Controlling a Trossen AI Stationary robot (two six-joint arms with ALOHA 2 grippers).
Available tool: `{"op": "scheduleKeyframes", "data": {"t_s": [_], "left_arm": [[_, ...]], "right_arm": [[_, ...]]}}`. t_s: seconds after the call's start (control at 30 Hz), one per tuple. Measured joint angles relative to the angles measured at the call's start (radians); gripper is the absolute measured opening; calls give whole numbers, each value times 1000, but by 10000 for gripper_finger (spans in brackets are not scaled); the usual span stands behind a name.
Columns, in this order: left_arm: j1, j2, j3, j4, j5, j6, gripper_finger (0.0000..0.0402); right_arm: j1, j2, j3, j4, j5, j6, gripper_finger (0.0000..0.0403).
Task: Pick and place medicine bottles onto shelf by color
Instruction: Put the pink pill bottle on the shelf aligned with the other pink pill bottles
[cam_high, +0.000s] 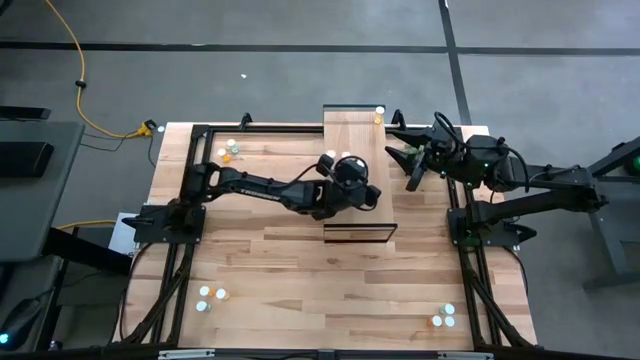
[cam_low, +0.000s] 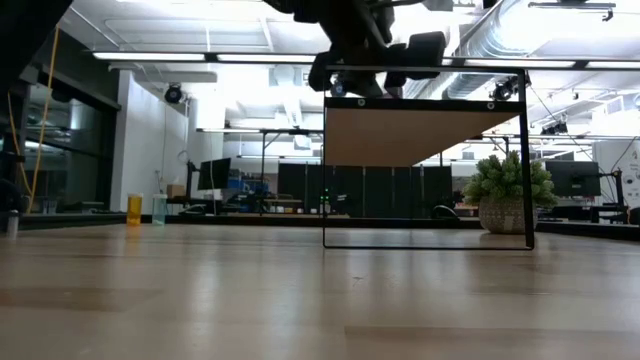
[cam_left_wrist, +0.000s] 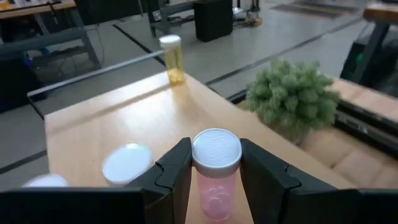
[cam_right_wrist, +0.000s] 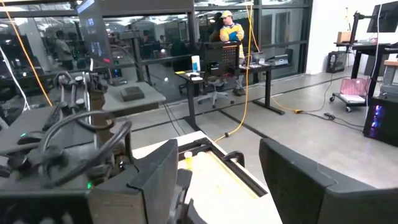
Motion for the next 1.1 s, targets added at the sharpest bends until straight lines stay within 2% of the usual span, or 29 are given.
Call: {"op": "scheduleKeyframes", "data": {"t_s": [0.17,0.3,0.73,1.1], "left_arm": [[7,6,0,1,-44,-3,111],[12,6,0,1,-16,3,111],[14,22,0,4,-13,8,113],[18,25,0,-1,9,8,183]], "right_arm": [[0,0,0,-1,0,0,216],[0,0,0,-2,0,0,216],[0,1,0,-3,-1,12,216],[0,1,0,-11,-1,27,216]]}}
